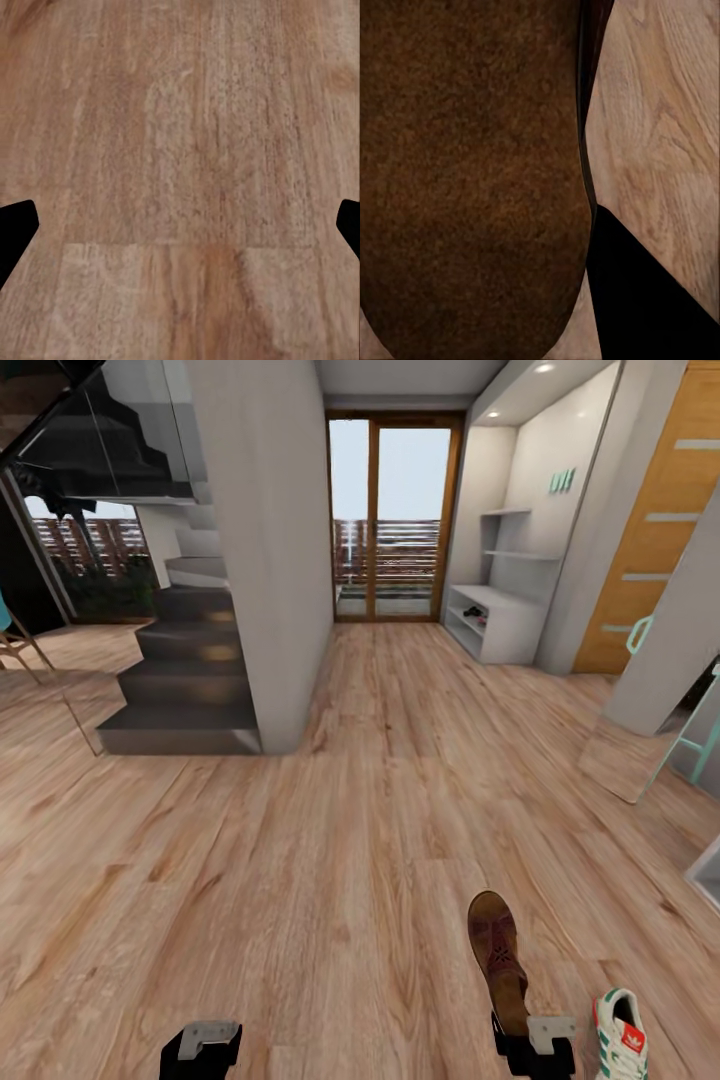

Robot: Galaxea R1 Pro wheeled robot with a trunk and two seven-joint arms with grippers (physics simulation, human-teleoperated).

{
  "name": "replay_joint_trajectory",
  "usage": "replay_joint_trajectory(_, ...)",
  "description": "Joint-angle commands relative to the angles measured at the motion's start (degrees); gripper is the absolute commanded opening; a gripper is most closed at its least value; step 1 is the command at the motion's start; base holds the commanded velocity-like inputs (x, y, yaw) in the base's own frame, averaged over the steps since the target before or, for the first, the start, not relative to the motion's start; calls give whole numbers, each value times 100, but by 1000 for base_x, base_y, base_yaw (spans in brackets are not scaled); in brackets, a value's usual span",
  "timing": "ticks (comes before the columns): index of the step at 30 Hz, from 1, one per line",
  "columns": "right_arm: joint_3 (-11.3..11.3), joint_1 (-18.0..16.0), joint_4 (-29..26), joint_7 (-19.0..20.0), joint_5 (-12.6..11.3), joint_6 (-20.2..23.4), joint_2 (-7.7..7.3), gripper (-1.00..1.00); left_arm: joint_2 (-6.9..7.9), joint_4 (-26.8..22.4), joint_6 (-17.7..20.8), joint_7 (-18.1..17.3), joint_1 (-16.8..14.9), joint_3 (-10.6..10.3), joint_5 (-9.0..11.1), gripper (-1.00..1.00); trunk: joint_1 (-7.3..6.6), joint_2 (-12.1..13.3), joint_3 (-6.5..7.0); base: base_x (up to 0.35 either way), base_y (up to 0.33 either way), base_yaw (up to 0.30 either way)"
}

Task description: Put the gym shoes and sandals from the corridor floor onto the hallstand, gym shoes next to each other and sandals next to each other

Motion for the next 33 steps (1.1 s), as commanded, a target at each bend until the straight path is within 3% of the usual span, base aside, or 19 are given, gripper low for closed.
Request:
replay_joint_trajectory(1,-16,-4,4,-27,35,-14,0,-100,-4,5,-21,-41,-5,49,-41,100,2,-2,-5,305,177,0)
replay_joint_trajectory(8,-16,-4,2,-26,34,-14,0,-100,-4,5,-22,-41,-5,49,-47,100,2,-2,-5,303,173,-122)
replay_joint_trajectory(33,-16,-4,10,-26,36,-14,0,-100,-4,5,-21,-48,-5,49,-48,100,2,-2,-5,323,110,-275)
